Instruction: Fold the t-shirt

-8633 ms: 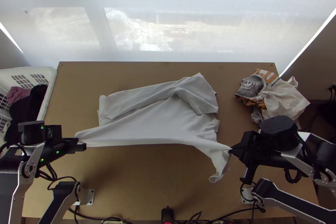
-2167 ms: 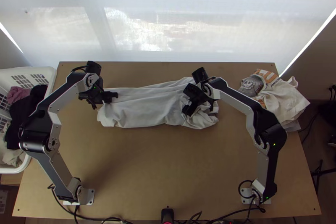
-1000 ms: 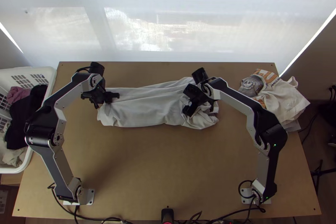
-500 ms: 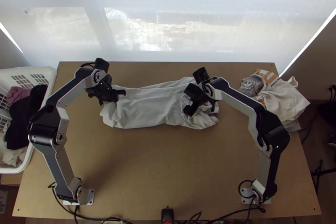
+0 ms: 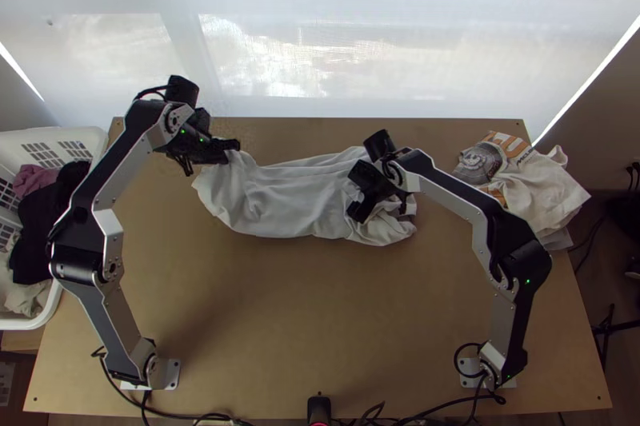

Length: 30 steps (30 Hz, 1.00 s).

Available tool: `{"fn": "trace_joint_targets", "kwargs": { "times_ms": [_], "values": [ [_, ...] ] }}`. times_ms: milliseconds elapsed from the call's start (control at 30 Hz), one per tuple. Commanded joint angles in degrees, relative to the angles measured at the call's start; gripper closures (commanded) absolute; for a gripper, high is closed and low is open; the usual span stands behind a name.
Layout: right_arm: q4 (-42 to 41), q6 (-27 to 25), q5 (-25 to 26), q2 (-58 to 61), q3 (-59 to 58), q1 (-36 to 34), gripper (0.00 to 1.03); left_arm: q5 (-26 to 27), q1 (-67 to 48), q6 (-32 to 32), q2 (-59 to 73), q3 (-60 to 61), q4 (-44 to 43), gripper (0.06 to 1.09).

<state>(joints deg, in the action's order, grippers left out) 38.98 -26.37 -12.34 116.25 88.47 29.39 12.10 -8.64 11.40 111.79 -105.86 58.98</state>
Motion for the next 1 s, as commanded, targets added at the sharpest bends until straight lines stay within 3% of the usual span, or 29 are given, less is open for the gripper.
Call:
{"fn": "trace_joint_targets", "kwargs": {
  "times_ms": [0, 667, 967],
  "values": [
    [-1.10, 0.09, 2.14, 1.00, 0.04, 0.85, 0.05, 3.63, -1.73, 0.12, -0.25, -5.49, 1.14, 1.05],
    [-1.72, 1.76, 4.52, 2.32, 0.13, 0.06, 0.05, 11.90, -12.01, 2.40, 1.33, -19.82, -1.32, 1.05],
    [-0.13, 2.55, 4.43, -8.93, 1.45, -2.67, 0.05, 12.60, -14.65, 3.37, 3.35, -19.91, -5.10, 1.05]
  ]
}}
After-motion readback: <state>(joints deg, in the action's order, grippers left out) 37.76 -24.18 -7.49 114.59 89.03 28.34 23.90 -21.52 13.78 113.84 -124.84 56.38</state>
